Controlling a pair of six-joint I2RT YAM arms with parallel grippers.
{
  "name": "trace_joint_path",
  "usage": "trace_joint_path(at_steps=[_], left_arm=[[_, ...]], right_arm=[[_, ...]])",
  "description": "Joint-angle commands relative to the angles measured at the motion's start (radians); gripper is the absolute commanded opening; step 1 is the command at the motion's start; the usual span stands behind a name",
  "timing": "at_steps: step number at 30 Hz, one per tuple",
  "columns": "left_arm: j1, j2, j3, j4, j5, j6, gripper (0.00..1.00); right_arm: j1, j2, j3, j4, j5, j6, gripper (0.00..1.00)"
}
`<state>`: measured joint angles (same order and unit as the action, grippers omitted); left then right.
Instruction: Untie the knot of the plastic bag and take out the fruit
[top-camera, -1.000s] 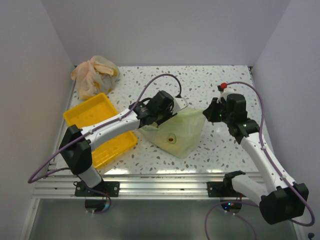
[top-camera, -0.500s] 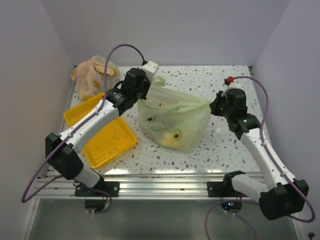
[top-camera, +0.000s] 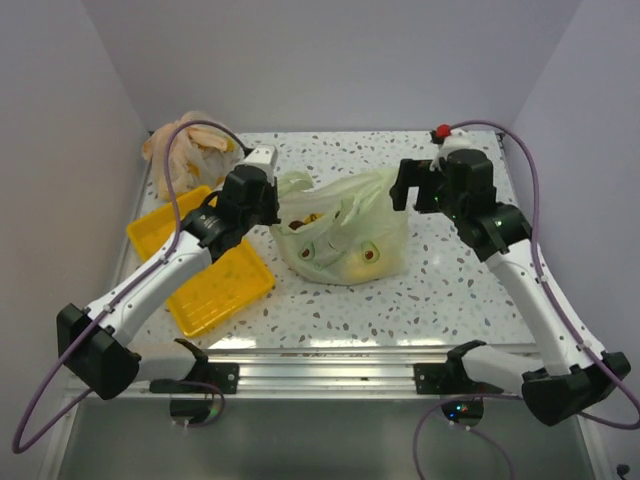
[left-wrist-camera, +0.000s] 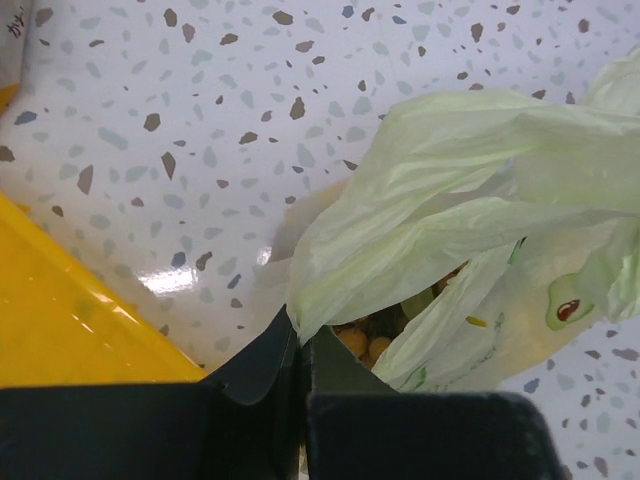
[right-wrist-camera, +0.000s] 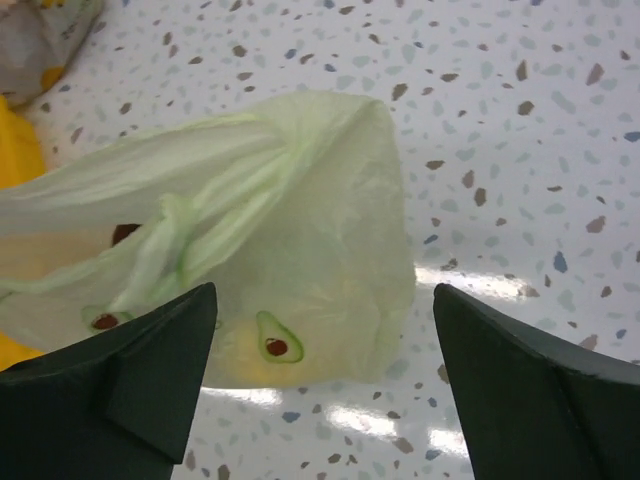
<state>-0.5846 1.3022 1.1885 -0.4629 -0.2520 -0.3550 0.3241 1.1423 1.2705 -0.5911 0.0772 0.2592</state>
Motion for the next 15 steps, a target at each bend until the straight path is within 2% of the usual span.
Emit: trace_joint_path(at_steps=[1,5,9,15], left_arm=[[0.002,-0.069,-0.039,0.053,0.060,-0.131,0.00],[0.002,-0.098,-0.075,0.087,0.105,-0.185,0.00],[0.002,-0.116,-0.115,0.087,0.094,-0.222,0.00],[0.002,-0.170,-0.191,0.115,0.070,-0.271,0.00]], right_arm=[[0.125,0.016,0.115,-0.101,0.042,-0.051,0.99],[0.242,0.100,0.148,-0.050,0.053,0.014,0.99],[0.380,0.221,0.213,-0.023,0.253,0.078,0.99],[0.432,0.365,0.162,0.068,0.355,0.205,0.99]])
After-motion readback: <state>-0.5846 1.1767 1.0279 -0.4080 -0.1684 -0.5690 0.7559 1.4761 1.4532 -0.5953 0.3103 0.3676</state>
